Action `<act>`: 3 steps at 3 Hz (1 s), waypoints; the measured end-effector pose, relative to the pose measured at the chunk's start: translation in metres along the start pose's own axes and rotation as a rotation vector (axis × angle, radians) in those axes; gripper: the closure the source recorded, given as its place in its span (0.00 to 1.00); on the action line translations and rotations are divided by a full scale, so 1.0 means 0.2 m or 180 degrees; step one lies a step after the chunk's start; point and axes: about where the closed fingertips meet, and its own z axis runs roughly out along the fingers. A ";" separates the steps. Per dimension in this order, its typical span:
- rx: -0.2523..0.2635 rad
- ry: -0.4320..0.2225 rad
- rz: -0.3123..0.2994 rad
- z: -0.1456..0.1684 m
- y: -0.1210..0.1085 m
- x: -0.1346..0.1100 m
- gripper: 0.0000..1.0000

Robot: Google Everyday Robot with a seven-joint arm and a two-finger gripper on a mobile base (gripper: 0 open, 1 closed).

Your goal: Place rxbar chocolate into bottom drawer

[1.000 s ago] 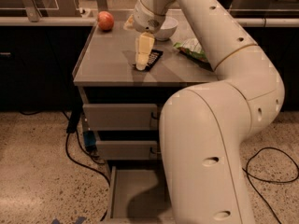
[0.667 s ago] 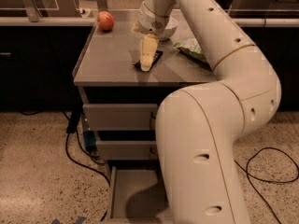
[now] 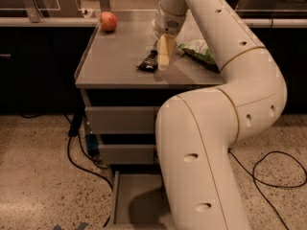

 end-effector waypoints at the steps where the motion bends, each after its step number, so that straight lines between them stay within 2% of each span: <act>1: 0.0070 0.0049 -0.0002 0.04 -0.06 0.05 0.00; 2: 0.0085 -0.0016 -0.0094 0.13 -0.11 0.04 0.00; 3: 0.0019 -0.0082 -0.0166 0.22 -0.11 0.01 0.00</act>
Offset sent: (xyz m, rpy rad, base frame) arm 0.0721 -0.0152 -0.0043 -0.0238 0.0553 0.0780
